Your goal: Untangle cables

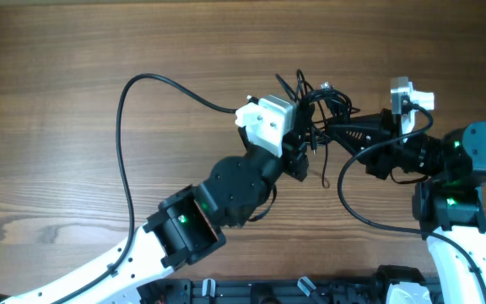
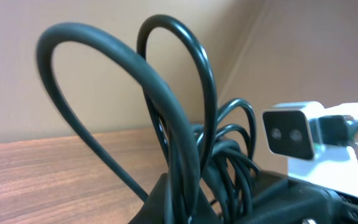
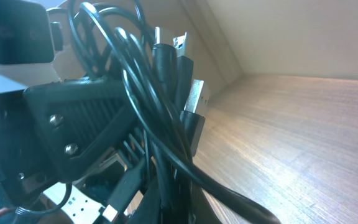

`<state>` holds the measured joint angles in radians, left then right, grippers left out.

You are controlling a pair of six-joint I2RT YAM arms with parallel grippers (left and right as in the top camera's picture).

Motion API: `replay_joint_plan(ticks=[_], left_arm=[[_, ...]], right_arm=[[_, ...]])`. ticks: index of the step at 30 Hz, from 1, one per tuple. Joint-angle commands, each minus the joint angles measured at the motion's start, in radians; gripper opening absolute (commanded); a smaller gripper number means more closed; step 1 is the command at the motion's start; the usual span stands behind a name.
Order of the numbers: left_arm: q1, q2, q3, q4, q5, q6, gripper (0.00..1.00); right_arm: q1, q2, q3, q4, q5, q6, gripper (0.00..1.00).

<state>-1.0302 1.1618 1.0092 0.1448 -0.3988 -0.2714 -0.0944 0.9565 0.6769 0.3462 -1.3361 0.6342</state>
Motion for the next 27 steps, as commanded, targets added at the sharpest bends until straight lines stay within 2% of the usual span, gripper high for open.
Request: replay_joint_plan(ticks=[1, 9, 15, 27], left_arm=[[0.006, -0.008, 0.025, 0.067, -0.198, -0.061, 0.04], [0.007, -0.008, 0.025, 0.074, -0.296, -0.121, 0.04], [0.021, -0.008, 0.025, 0.073, -0.306, -0.130, 0.04], [0.070, 0.013, 0.025, 0.019, -0.306, -0.130, 0.04]], right_arm=[[0.003, 0.002, 0.003, -0.002, -0.109, -0.007, 0.05], [0.024, 0.002, 0.003, -0.001, -0.218, -0.060, 0.05], [0.053, 0.001, 0.003, 0.002, -0.287, -0.110, 0.05], [0.065, -0.003, 0.003, 0.047, -0.286, -0.109, 0.05]])
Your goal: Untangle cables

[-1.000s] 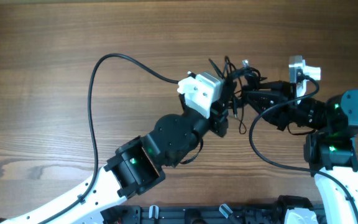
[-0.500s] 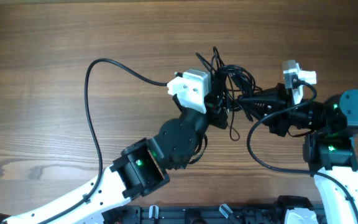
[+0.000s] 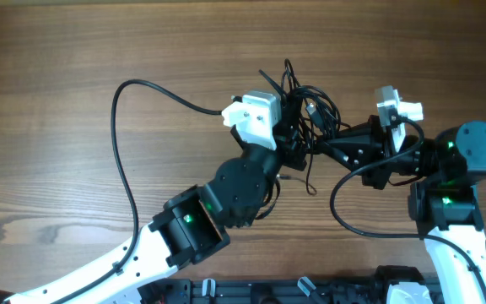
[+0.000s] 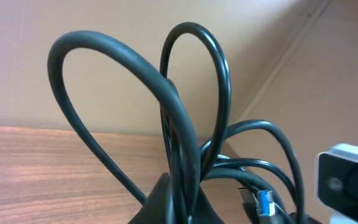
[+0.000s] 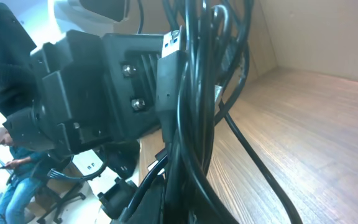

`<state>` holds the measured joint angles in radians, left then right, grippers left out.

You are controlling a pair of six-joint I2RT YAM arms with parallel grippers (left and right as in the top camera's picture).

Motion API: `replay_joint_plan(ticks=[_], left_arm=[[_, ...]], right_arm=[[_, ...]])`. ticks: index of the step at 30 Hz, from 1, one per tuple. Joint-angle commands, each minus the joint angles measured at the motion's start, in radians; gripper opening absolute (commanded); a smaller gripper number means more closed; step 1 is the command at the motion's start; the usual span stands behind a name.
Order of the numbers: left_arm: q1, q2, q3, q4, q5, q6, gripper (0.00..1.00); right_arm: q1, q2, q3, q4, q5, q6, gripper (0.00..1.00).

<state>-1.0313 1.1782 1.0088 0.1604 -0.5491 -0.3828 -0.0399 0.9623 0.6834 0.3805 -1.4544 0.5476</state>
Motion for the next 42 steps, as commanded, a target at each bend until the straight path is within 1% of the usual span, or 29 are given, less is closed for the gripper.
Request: replay_joint_plan(ticks=[1, 4, 8, 11, 16, 19, 22, 25, 29, 34, 36, 39, 42], left_arm=[[0.075, 0.007, 0.026, -0.006, -0.155, -0.018, 0.04], [0.075, 0.034, 0.026, -0.008, -0.140, -0.018, 0.04], [0.074, 0.055, 0.026, -0.009, -0.033, -0.018, 0.04], [0.076, 0.062, 0.026, -0.023, -0.027, -0.018, 0.04], [0.076, 0.066, 0.026, -0.100, -0.010, -0.019, 0.04], [0.076, 0.066, 0.026, -0.118, 0.110, -0.019, 0.04], [0.076, 0.066, 0.026, -0.121, 0.294, -0.018, 0.04], [0.076, 0.066, 0.026, -0.145, 0.373, -0.016, 0.04], [0.082, 0.066, 0.026, -0.180, 0.373, 0.007, 0.04], [0.103, 0.066, 0.026, -0.093, 0.374, 0.012, 0.04], [0.104, 0.066, 0.026, -0.085, 0.378, 0.012, 0.04], [0.104, 0.066, 0.026, -0.122, 0.432, 0.013, 0.04], [0.104, 0.066, 0.026, -0.219, 0.454, 0.053, 0.04]], right_arm=[[0.011, -0.011, -0.003, 0.012, -0.168, -0.024, 0.05], [0.011, -0.018, -0.003, 0.026, -0.168, -0.023, 0.05], [0.011, -0.018, -0.003, 0.046, -0.168, -0.023, 0.05], [0.011, -0.018, -0.003, 0.053, -0.168, -0.023, 0.05], [0.011, -0.018, -0.003, 0.063, -0.167, -0.023, 0.05], [0.011, -0.018, -0.003, 0.080, -0.167, -0.021, 0.05], [0.011, -0.018, -0.003, 0.083, -0.167, -0.021, 0.05], [0.011, -0.018, -0.003, 0.083, -0.167, -0.020, 0.05], [0.011, -0.018, -0.003, 0.083, -0.167, -0.010, 0.05], [0.011, -0.018, -0.003, 0.084, -0.168, 0.002, 0.05], [0.011, -0.018, -0.003, 0.089, -0.167, 0.002, 0.05], [0.011, -0.018, -0.003, 0.098, -0.163, 0.003, 0.05], [0.010, -0.018, -0.003, 0.098, -0.136, 0.014, 0.07]])
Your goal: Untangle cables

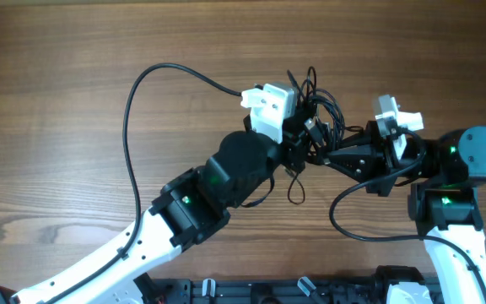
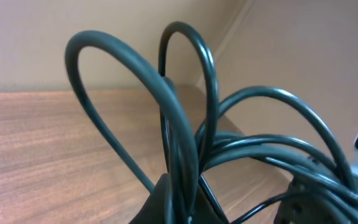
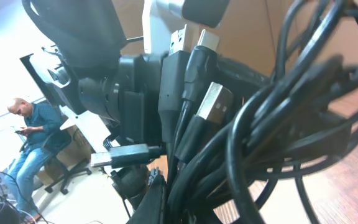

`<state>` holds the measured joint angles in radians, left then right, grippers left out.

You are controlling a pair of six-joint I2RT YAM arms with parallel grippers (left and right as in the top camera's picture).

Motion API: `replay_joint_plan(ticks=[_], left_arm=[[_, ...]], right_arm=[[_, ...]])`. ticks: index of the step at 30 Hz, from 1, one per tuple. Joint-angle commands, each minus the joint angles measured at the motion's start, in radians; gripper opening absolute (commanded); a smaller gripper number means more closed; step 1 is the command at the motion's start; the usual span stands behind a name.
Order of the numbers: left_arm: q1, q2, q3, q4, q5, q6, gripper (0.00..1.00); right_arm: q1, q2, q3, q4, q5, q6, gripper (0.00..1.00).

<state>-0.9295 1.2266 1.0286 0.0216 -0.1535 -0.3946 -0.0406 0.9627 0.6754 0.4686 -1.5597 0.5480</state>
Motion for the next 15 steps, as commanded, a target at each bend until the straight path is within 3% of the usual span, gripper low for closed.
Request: replay_joint_plan(ticks=[1, 3, 5, 6, 7, 10, 15], left_arm=[[0.002, 0.017, 0.006, -0.107, 0.056, 0.084, 0.04], [0.005, 0.014, 0.006, -0.197, -0.028, 0.102, 0.04], [0.006, 0.004, 0.006, -0.255, -0.147, 0.095, 0.04], [0.007, -0.006, 0.006, -0.272, -0.192, 0.095, 0.04], [0.007, -0.018, 0.006, -0.279, -0.228, 0.095, 0.04], [0.007, -0.060, 0.006, -0.272, -0.278, 0.100, 0.04], [0.007, -0.144, 0.006, -0.262, -0.304, 0.145, 0.04]], right_arm=[[0.010, -0.018, 0.005, 0.010, -0.027, 0.024, 0.09], [0.009, -0.018, 0.005, 0.010, -0.020, 0.035, 0.18], [0.008, -0.018, 0.005, 0.009, -0.020, 0.039, 0.35], [0.008, -0.018, 0.005, 0.009, -0.020, 0.039, 0.57], [0.008, -0.018, 0.005, 0.010, -0.020, 0.039, 0.71], [0.008, -0.018, 0.005, 0.009, -0.016, 0.039, 1.00], [0.008, -0.016, 0.005, -0.019, 0.095, 0.113, 1.00]])
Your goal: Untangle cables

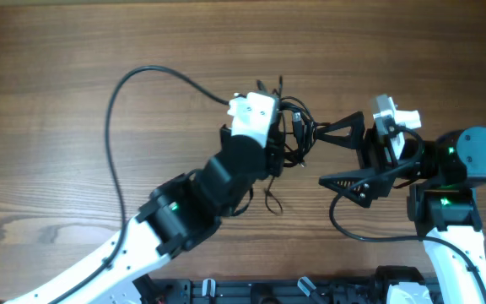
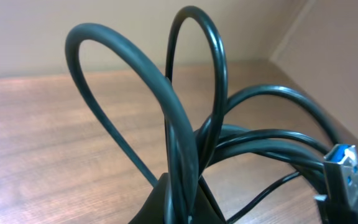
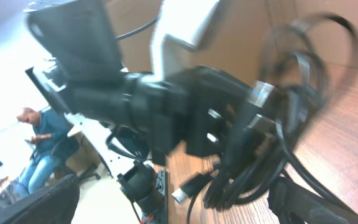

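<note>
A tangle of black cables [image 1: 292, 128] with USB plugs hangs at my left gripper [image 1: 278, 152], which is shut on it. In the left wrist view the cable loops [image 2: 185, 124] rise from between the shut fingers, and a blue USB plug [image 2: 342, 168] shows at the right. One long cable [image 1: 115, 118] arcs away left over the table. My right gripper [image 1: 321, 156] stands wide open just right of the tangle, holding nothing. Its fingers [image 3: 319, 199] flank the bundle [image 3: 272, 149] in the right wrist view.
The wooden table [image 1: 57, 51] lies under everything. A cable loop [image 1: 337, 221] curls on the table below the right gripper, near the right arm's base. A short cable end [image 1: 270, 201] hangs beside the left arm.
My right gripper was shut on the cable bundle and is now wide open, off the cables. The left gripper with the tangle has shifted a little to the left.
Both grippers held the tangle between them at mid table. They then stood slightly farther back and left, still both shut on it, then a bit right. Now only the left gripper holds the bundle and the right has let go.
</note>
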`<state>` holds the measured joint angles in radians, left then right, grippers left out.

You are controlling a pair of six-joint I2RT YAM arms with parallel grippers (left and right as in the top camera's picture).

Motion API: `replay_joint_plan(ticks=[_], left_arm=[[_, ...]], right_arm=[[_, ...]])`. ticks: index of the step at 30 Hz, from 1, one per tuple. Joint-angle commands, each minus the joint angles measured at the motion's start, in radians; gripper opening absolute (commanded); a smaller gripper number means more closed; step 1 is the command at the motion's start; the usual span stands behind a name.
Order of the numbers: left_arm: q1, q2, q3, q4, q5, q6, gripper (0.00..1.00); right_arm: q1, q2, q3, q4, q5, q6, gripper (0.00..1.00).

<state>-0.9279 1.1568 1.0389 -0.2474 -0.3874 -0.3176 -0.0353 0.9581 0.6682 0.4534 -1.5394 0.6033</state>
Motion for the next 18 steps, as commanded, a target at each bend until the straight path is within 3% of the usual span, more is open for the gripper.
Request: replay_joint_plan(ticks=[1, 8, 18], left_arm=[[0.005, -0.087, -0.005, 0.006, -0.070, 0.098, 0.04], [0.005, -0.097, -0.005, 0.020, -0.071, 0.113, 0.04], [-0.050, 0.004, -0.005, 0.193, -0.071, 0.097, 0.04]], right_arm=[[0.002, -0.012, 0.012, -0.004, 0.105, 0.091, 1.00], [0.002, -0.012, 0.012, -0.005, 0.224, 0.231, 1.00], [0.003, -0.012, 0.012, -0.084, 0.295, 0.204, 1.00]])
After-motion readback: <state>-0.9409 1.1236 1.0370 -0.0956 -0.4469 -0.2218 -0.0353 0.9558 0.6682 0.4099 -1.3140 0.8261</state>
